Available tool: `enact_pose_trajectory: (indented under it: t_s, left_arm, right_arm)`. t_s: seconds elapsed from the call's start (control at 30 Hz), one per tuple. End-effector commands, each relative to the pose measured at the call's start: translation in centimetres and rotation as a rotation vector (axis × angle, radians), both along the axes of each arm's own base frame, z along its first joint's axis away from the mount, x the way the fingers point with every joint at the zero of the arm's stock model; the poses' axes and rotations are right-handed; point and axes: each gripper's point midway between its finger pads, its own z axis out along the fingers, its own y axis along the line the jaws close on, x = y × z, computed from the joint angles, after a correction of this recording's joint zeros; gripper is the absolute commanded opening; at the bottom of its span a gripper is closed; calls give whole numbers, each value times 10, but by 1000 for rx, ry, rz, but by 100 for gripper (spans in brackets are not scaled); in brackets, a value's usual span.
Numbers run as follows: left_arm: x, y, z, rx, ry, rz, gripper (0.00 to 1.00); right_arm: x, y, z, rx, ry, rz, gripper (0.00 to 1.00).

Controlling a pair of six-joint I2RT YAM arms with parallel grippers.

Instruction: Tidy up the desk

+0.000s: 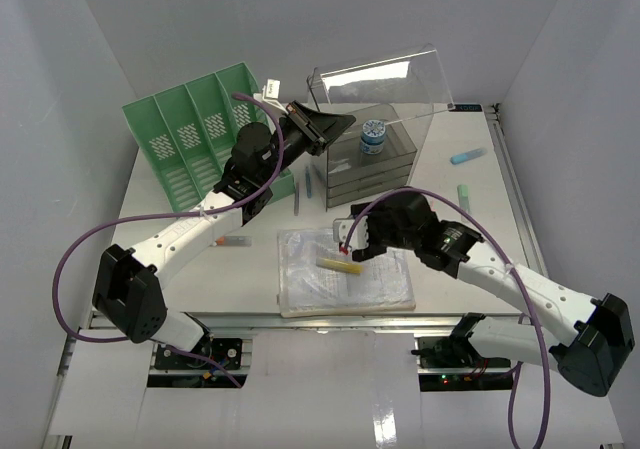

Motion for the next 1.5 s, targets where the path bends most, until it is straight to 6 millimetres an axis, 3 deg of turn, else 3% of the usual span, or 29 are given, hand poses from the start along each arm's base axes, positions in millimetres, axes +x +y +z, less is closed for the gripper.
enact_pose_trajectory:
  t_s: [0.0,0.07,0.37,0.53,0.87,0.97,1.1,1.17,1.27,1.47]
  left_arm:
    - [-10,8,43,-73,-76,-5,3]
    - [-10,8,42,-74,-74,-9,3]
    - [-10,5,45,-69,-76,-22,3]
    - [-7,3,50,-78,-80,-19,3]
    - [-3,-2,59,-93,-86,-29,3]
    - [-3,-1,57,-87,-82,-26,3]
    - [-4,0,57,-86,-83,-23,3]
    - [-5,1,56,-85,-81,-22,3]
    - [-7,2,57,-86,-83,-23,3]
    - [-7,2,55,-89,-84,-26,3]
  right_arm:
    - [62,-24,54,132,-240,-212,8]
    - [80,-30,67,200,-268,-276,8]
    - [133,-20,109,487,-334,-471,8]
    - [143,-13,119,510,-375,-461,8]
    - [147,-5,138,526,-707,-340,8]
    - [142,5,136,544,-752,-266,8]
    - [155,11,126,583,-673,-264,9]
    - [163,14,118,602,-612,-270,17]
    - [171,17,109,606,-522,-270,37]
    - [170,23,90,577,-390,-214,98]
